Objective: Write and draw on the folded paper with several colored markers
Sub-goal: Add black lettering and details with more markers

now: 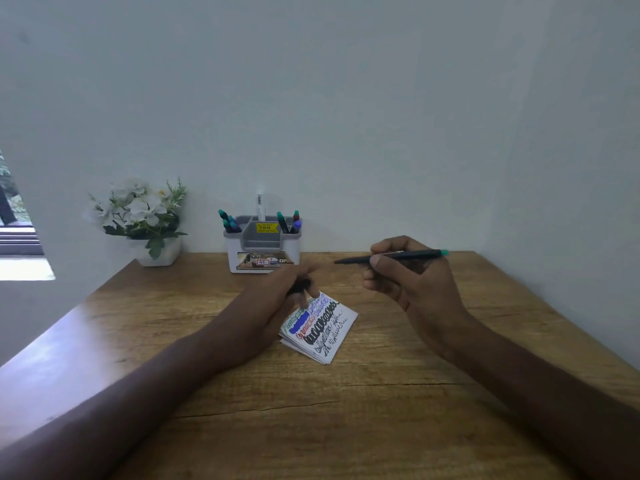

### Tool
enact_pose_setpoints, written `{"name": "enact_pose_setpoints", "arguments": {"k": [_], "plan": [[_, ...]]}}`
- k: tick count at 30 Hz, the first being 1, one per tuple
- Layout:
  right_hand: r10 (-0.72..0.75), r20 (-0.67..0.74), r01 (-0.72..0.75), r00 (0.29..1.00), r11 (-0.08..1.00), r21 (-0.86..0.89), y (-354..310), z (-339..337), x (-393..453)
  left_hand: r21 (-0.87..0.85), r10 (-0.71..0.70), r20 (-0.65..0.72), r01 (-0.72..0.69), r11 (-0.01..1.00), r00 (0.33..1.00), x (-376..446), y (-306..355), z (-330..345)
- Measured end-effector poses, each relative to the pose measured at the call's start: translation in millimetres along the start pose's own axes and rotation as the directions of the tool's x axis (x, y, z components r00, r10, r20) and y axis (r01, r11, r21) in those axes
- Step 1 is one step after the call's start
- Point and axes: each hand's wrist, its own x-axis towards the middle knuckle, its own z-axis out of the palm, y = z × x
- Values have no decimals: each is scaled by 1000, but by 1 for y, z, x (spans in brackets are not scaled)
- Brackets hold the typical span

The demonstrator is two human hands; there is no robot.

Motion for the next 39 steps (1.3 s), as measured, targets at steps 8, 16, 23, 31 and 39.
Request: {"name": "enact_pose_setpoints", "arguments": {"k": [8, 16, 23, 31, 39], "plan": [[104, 5, -104, 995, 994, 39, 8, 5, -2, 9, -1, -82, 2, 1000, 997, -1, -7, -2], [126, -33, -128, 991, 991, -49, 11, 5, -4, -2, -21, -65, 21, 1000, 998, 1, -6, 0], [92, 125, -44, 988, 938, -345, 8, 10, -12, 52, 19, -64, -16, 999, 998, 1, -4, 2], [-35, 110, 86, 993, 858, -507, 14, 24, -19, 146, 54, -137, -33, 989, 989, -2, 6, 5], [-104, 156, 178, 982, 780, -600, 9, 27, -15, 158, 11, -211, 23, 987, 977, -2, 13, 3]]}}
